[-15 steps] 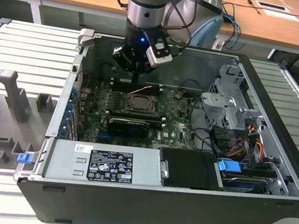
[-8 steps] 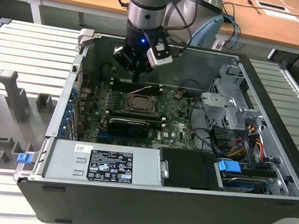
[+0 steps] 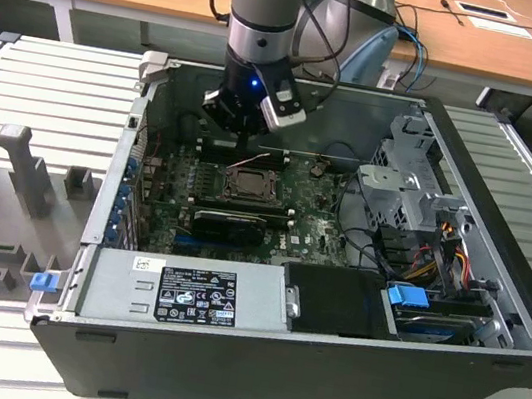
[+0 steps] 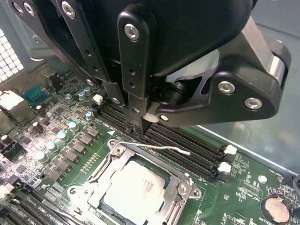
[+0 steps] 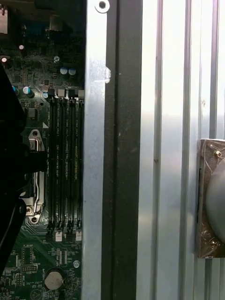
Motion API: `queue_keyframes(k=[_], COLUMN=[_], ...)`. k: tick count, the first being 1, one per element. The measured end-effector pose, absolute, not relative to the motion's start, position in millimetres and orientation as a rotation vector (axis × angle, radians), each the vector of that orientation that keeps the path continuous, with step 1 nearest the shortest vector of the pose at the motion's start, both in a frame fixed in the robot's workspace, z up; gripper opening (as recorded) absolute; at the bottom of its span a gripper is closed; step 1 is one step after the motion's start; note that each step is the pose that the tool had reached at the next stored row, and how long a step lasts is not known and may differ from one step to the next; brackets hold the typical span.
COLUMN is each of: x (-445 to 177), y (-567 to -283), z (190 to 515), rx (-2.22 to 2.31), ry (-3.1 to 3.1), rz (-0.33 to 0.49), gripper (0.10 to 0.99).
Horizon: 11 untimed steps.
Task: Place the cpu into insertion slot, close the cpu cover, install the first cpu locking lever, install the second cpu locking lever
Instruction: 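Install the first cpu locking lever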
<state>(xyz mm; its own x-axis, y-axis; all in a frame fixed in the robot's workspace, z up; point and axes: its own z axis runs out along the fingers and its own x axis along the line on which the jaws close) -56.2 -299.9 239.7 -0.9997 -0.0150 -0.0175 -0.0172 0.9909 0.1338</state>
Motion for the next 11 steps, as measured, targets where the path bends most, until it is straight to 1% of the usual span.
queue_keyframes(k=[11], x=[-54.1], y=[-299.9], z=[238.1], rx=[-0.025], ry=[3.118], rz=[0.210], gripper=[0.106])
